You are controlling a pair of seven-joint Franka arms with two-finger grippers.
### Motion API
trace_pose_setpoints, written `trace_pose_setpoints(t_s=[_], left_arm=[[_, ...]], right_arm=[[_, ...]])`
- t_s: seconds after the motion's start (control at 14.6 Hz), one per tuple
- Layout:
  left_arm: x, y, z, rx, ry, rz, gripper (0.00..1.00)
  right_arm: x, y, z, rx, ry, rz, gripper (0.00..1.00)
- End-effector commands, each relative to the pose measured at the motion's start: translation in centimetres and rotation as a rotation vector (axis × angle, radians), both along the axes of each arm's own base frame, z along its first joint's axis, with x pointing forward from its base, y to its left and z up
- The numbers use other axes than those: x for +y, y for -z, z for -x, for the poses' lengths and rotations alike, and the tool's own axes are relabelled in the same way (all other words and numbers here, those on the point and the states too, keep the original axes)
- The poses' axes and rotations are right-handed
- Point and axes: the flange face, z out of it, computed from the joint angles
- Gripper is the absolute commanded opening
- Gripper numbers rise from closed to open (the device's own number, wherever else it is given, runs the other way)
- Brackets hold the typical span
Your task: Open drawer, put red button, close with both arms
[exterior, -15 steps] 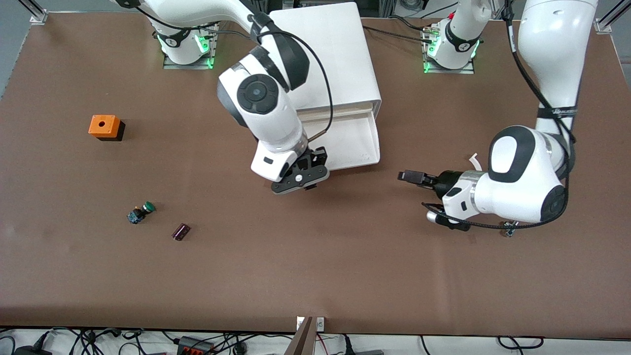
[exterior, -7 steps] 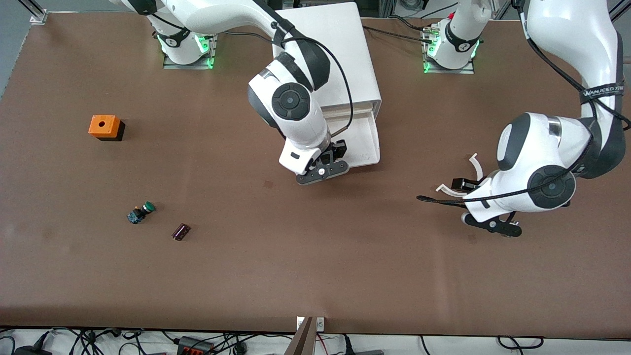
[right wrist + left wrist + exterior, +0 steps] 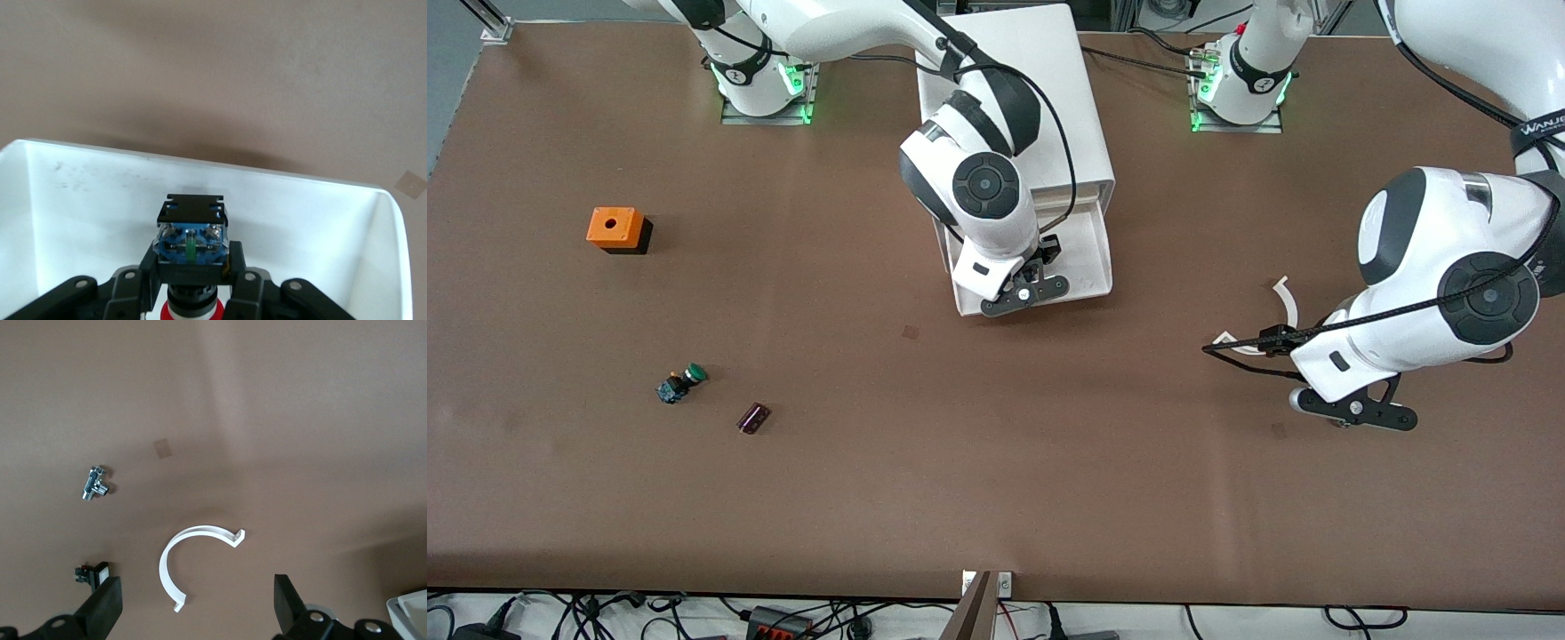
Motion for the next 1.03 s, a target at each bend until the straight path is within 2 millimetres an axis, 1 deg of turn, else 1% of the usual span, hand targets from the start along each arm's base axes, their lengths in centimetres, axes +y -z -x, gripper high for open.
trace_pose_setpoints(t_s=[0.0, 0.07, 0.14, 0.21, 0.27, 0.34, 0.41, 0.48, 0.62, 0.75, 0.82, 0.89, 0.96], left_arm=[[-0.2, 0.2, 0.4, 0.015, -0.039, 0.014, 1.00], [-0.3, 0.1, 0.4, 0.015, -0.038, 0.015, 1.00], [-0.1, 0.1, 0.3, 0.016, -0.041, 0.017, 1.00], [-0.1, 0.1, 0.3, 0.016, -0.041, 0.017, 1.00], [-0.1, 0.1, 0.3, 0.016, -0.039, 0.017, 1.00], [-0.1, 0.2, 0.4, 0.017, -0.038, 0.017, 1.00], [-0.1, 0.2, 0.3, 0.016, -0.038, 0.017, 1.00], [-0.1, 0.2, 0.4, 0.017, -0.038, 0.017, 1.00], [-0.2, 0.2, 0.4, 0.017, -0.038, 0.017, 1.00], [-0.3, 0.2, 0.4, 0.018, -0.040, 0.026, 1.00], [-0.5, 0.2, 0.4, 0.023, -0.049, 0.053, 1.00], [-0.9, 0.4, 0.4, 0.030, -0.063, 0.086, 1.00], [-1.2, 0.4, 0.2, 0.013, -0.092, 0.104, 1.00]], right_arm=[[0.3, 0.5, 0.2, 0.019, 0.014, 0.011, 0.00], [0.2, 1.1, 0.1, 0.025, 0.016, 0.016, 0.00], [0.2, 1.2, 0.1, 0.026, 0.016, 0.017, 0.00], [0.2, 1.2, 0.1, 0.025, 0.015, 0.018, 0.04], [0.2, 1.2, 0.1, 0.020, 0.014, 0.023, 0.48], [0.1, 1.0, 0.0, 0.003, 0.005, 0.039, 0.99], [0.0, 0.8, 0.1, 0.002, 0.002, 0.047, 1.00], [0.0, 0.2, 0.0, -0.004, 0.008, 0.041, 1.00], [-0.3, -1.5, -0.4, -0.018, 0.074, 0.037, 1.00], [-1.8, -5.7, -1.8, -0.064, 0.106, -0.005, 1.00], [-3.9, -8.2, -3.6, -0.086, 0.145, -0.024, 1.00], [-6.1, -9.6, -5.1, -0.097, 0.178, -0.030, 1.00], [-9.1, -10.6, -7.2, -0.111, 0.221, -0.026, 1.00]])
